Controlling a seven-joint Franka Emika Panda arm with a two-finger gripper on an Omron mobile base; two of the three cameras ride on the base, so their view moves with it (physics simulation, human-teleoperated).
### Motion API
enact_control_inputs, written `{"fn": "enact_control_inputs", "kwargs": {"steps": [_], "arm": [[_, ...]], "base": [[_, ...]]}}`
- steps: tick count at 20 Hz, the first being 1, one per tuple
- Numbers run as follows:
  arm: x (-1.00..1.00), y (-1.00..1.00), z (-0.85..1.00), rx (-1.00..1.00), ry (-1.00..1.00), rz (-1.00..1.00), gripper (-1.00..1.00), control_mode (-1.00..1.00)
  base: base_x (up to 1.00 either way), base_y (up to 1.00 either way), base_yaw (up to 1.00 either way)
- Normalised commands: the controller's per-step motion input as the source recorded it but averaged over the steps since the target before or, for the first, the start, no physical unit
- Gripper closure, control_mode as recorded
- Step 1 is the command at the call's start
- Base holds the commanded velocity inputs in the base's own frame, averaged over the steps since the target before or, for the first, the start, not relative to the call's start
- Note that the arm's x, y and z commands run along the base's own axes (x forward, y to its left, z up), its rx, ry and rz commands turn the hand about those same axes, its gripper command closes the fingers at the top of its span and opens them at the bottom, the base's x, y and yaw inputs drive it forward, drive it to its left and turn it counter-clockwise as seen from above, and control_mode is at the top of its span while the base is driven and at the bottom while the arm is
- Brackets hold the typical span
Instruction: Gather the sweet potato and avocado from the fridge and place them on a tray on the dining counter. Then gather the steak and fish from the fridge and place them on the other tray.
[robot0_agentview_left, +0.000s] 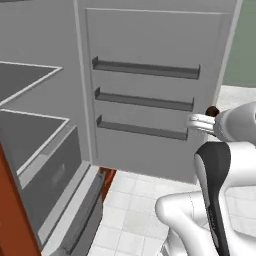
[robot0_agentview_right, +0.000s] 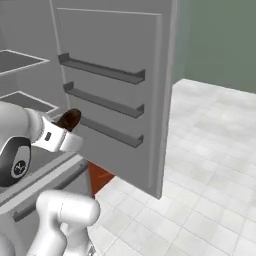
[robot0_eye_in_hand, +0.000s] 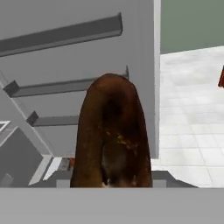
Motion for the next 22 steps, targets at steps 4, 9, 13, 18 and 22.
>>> {"fn": "enact_control_inputs", "kwargs": {"steps": [4, 9, 13, 18, 22], "arm": [[0.00, 0.00, 0.00, 0.00, 0.00, 0.00, 1.00, 1.00], [0.00, 0.00, 0.00, 0.00, 0.00, 0.00, 1.00, 1.00], [0.00, 0.00, 0.00, 0.00, 0.00, 0.00, 1.00, 1.00], [0.00, 0.00, 0.00, 0.00, 0.00, 0.00, 1.00, 1.00], [0.00, 0.00, 0.00, 0.00, 0.00, 0.00, 1.00, 1.00]], "base": [[-0.47, -0.05, -0.60], [-0.27, -0.62, -0.48], [0.01, -0.99, -0.37], [0.37, -0.77, -0.27], [0.75, -0.55, -0.16]]}}
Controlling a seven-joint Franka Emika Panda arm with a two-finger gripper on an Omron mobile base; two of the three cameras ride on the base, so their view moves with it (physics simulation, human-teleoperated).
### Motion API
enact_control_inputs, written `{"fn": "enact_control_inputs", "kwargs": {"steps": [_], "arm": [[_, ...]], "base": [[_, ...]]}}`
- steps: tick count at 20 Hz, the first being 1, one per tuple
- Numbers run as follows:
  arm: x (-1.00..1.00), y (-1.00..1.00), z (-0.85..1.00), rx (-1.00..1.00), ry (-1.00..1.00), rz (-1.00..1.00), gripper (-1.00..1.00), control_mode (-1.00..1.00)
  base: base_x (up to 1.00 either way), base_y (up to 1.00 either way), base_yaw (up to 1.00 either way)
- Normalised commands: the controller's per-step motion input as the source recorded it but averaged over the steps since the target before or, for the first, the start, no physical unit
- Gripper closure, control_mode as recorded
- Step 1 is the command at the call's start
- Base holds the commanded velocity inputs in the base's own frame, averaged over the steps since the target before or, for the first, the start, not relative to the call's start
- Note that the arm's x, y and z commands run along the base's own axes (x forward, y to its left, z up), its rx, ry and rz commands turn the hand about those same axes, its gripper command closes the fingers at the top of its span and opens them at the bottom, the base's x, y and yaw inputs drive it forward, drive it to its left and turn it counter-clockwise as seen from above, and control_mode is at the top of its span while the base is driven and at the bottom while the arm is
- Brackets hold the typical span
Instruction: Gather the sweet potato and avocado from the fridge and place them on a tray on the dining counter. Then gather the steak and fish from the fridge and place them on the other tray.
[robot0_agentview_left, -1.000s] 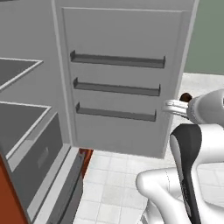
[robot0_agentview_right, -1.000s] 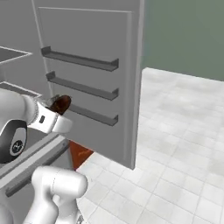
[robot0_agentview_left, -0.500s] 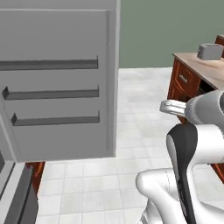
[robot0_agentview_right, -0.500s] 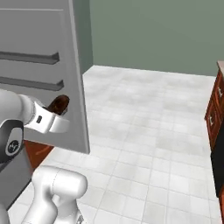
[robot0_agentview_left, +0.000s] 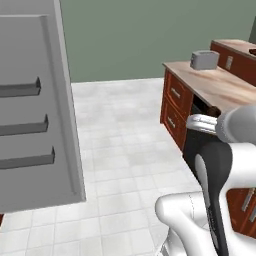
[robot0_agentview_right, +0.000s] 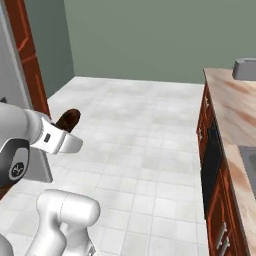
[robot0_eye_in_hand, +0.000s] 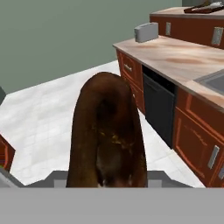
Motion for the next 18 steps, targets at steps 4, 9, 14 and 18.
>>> {"fn": "enact_control_inputs", "kwargs": {"steps": [4, 9, 14, 18], "arm": [[0.00, 0.00, 0.00, 0.00, 0.00, 0.00, 1.00, 1.00], [0.00, 0.00, 0.00, 0.00, 0.00, 0.00, 1.00, 1.00], [0.00, 0.00, 0.00, 0.00, 0.00, 0.00, 1.00, 1.00], [0.00, 0.00, 0.00, 0.00, 0.00, 0.00, 1.00, 1.00]], "base": [[0.97, -0.37, -0.08], [1.00, -0.38, 0.00], [1.00, -0.54, 0.01], [1.00, -0.49, 0.03]]}}
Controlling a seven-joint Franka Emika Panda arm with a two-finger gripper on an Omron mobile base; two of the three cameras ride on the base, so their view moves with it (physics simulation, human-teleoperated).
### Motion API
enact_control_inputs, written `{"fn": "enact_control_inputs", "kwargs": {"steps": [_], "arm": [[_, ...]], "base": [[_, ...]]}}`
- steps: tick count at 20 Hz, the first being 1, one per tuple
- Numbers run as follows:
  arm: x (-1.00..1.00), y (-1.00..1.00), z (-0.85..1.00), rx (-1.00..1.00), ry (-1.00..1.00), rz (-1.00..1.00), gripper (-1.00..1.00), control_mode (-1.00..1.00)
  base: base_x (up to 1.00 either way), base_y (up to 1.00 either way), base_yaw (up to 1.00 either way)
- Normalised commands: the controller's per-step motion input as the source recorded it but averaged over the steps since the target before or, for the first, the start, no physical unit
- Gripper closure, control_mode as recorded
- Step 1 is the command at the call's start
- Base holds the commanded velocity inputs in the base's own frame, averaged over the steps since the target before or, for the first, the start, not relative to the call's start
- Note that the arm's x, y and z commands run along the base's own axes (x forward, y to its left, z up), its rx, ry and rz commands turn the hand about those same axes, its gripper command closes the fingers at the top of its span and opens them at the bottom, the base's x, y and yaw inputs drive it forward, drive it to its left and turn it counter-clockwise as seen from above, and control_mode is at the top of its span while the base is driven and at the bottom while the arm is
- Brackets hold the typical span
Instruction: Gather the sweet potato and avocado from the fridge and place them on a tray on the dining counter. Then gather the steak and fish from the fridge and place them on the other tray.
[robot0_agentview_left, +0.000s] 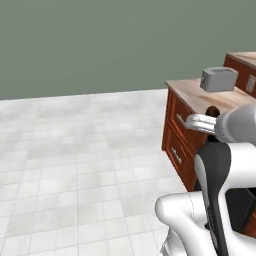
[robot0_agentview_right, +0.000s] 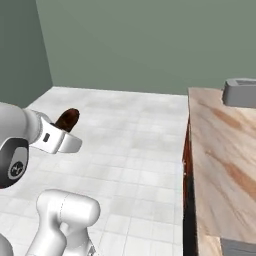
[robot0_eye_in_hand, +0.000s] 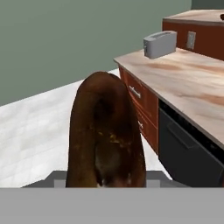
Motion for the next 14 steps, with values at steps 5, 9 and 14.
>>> {"fn": "enact_control_inputs", "kwargs": {"steps": [5, 9, 14], "arm": [[0.00, 0.00, 0.00, 0.00, 0.00, 0.00, 1.00, 1.00], [0.00, 0.00, 0.00, 0.00, 0.00, 0.00, 1.00, 1.00], [0.00, 0.00, 0.00, 0.00, 0.00, 0.00, 1.00, 1.00]], "base": [[1.00, -0.35, 0.02], [1.00, -0.14, 0.00], [1.00, -0.02, 0.00]]}}
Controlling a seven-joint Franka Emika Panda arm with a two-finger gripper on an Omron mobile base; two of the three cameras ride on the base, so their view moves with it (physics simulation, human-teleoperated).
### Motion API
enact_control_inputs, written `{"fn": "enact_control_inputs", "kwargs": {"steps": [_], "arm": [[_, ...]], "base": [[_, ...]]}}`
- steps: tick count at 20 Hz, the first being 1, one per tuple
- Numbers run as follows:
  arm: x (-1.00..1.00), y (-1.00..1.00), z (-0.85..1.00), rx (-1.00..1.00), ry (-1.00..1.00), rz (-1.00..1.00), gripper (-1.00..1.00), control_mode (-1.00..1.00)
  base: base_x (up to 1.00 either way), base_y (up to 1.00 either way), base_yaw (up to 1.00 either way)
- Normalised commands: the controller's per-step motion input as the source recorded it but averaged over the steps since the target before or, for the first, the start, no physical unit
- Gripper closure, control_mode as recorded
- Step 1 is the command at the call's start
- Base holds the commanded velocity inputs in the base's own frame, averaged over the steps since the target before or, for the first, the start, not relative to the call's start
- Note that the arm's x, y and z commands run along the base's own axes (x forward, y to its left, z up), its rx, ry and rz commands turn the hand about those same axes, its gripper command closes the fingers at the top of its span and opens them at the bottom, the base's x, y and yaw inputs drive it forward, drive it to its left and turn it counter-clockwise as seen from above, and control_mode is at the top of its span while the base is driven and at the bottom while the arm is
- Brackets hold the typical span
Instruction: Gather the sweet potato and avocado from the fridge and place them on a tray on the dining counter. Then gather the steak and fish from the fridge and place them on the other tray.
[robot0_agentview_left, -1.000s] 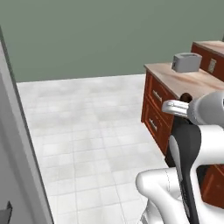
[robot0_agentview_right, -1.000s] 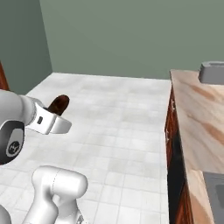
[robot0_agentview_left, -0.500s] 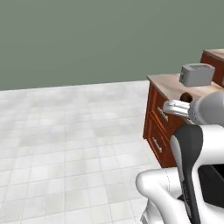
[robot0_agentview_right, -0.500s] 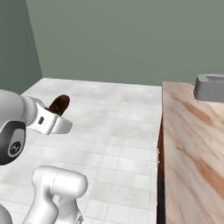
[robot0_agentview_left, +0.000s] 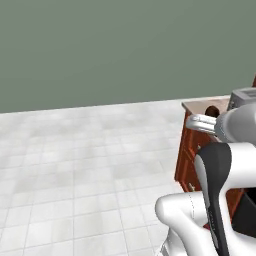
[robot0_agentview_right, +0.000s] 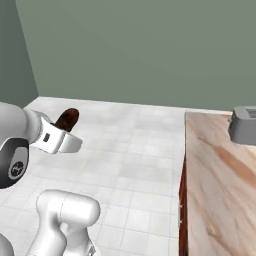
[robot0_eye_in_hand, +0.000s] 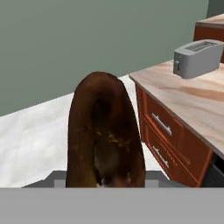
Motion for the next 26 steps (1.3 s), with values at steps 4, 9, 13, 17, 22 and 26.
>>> {"fn": "enact_control_inputs", "kwargs": {"steps": [4, 9, 13, 17, 22, 26], "arm": [[0.00, 0.00, 0.00, 0.00, 0.00, 0.00, 1.00, 1.00], [0.00, 0.00, 0.00, 0.00, 0.00, 0.00, 1.00, 1.00], [0.00, 0.00, 0.00, 0.00, 0.00, 0.00, 1.00, 1.00], [0.00, 0.00, 0.00, 0.00, 0.00, 0.00, 1.00, 1.00], [0.00, 0.00, 0.00, 0.00, 0.00, 0.00, 1.00, 1.00], [0.00, 0.00, 0.00, 0.00, 0.00, 0.00, 1.00, 1.00]], "base": [[1.00, 0.00, -0.08], [1.00, 0.11, -0.23], [1.00, 0.25, -0.31], [1.00, 0.37, -0.37], [1.00, 0.43, -0.42], [0.91, 0.52, -0.48]]}}
